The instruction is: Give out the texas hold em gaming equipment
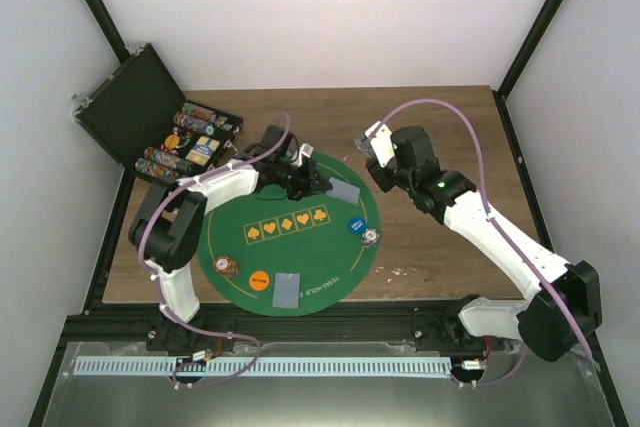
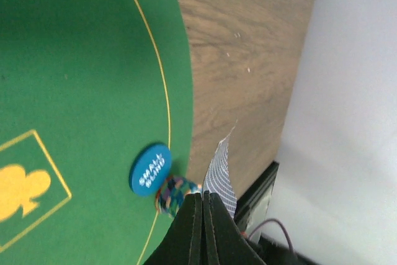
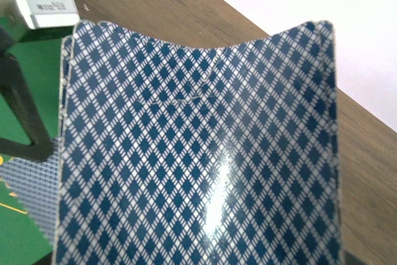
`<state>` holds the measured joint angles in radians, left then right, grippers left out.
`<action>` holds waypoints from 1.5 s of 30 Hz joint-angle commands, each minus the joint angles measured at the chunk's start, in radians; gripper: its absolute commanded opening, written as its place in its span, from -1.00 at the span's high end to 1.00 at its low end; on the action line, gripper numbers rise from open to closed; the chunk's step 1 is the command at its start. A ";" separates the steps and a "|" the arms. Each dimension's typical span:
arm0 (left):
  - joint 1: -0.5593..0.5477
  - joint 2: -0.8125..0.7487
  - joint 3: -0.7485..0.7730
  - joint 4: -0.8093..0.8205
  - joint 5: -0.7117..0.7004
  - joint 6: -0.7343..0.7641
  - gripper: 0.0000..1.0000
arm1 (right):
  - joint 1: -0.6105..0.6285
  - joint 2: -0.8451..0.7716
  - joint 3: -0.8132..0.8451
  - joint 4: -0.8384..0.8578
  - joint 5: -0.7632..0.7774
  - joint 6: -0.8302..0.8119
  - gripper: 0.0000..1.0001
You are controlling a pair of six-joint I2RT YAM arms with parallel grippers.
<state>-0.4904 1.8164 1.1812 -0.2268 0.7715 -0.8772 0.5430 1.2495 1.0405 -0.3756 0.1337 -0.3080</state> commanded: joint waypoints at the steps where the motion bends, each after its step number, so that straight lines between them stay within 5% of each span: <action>1: -0.027 0.072 0.063 0.113 -0.094 -0.139 1.00 | -0.012 -0.042 0.047 -0.043 0.037 0.022 0.05; 13: -0.159 0.215 0.139 0.108 -0.250 -0.180 1.00 | -0.013 -0.061 0.050 -0.077 0.035 0.041 0.05; 23: -0.167 0.304 0.196 0.094 -0.280 -0.185 0.99 | -0.013 -0.068 0.055 -0.097 0.035 0.044 0.05; 45: -0.160 0.220 0.223 -0.092 -0.236 -0.130 0.00 | -0.013 -0.081 0.061 -0.111 -0.002 0.062 0.05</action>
<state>-0.6804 2.0914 1.3586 -0.2661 0.5385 -1.0348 0.5388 1.1992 1.0534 -0.4889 0.1490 -0.2676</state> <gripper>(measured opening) 0.465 0.479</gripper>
